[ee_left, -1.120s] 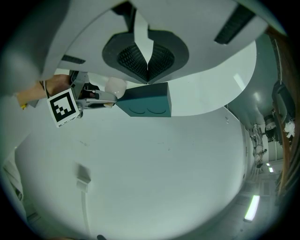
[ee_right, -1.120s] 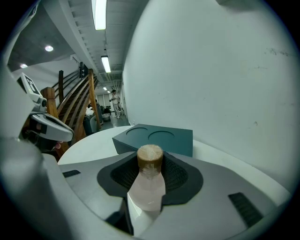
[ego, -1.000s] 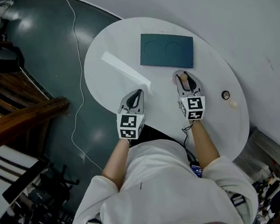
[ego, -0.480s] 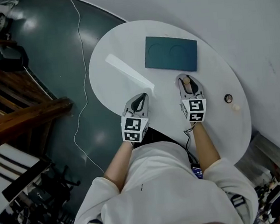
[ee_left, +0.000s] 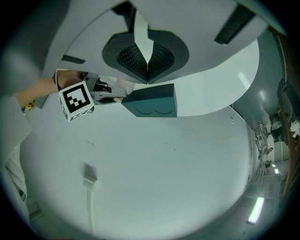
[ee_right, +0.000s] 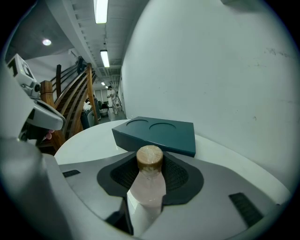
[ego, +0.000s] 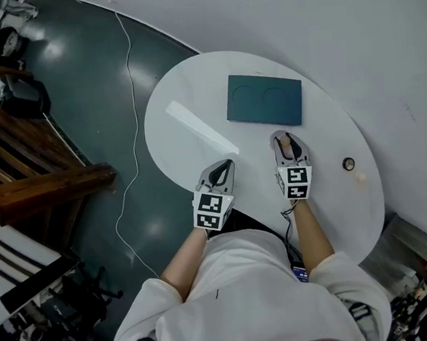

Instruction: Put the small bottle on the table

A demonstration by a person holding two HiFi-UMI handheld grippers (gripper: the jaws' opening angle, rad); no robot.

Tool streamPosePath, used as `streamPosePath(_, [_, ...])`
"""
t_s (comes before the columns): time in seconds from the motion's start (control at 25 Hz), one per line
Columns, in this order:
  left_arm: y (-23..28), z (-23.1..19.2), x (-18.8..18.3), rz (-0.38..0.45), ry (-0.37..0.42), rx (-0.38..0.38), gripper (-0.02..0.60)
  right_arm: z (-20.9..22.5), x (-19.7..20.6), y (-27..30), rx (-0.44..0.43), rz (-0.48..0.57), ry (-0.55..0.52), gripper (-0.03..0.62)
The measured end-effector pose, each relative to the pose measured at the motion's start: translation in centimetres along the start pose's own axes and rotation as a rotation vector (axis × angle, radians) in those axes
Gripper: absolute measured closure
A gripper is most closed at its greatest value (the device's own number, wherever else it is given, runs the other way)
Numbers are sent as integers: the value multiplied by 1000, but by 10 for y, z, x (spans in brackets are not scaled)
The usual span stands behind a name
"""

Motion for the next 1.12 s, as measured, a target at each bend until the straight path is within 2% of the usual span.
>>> streamPosePath(0.16, [1, 0, -3, 8, -5, 13, 563, -6, 0, -1, -4, 9, 31, 448])
streamPosePath(0.4, [7, 12, -11, 21, -4, 85, 563, -9, -5, -27, 10, 27, 62, 357])
streamPosePath(0.64, [15, 22, -10, 15, -3, 151, 561, -26, -3, -70, 31, 48, 101, 363])
streamPosePath(0.76, [20, 33, -7, 8, 5, 190, 563, -31, 6, -96, 66, 36, 128, 421])
streamPosePath(0.92, [24, 50, -8, -2, 31, 254, 563, -25, 11, -127, 168, 50, 157, 497])
streamPosePath(1.0, [25, 59, -7, -7, 37, 283, 563, -22, 10, -141, 227, 61, 140, 577])
streamPosePath(1.12, [25, 71, -8, -12, 30, 327, 563, -20, 7, -156, 285, 83, 127, 595])
Point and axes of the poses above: the fingertips, and each gripper's own axes: y forward along the fingers, z to its right, x out of its underside, the point moved 1 cm from there along -y, backward along the fingers, and after that the axes turned 12 degrees about z, right-handed, at the moved point
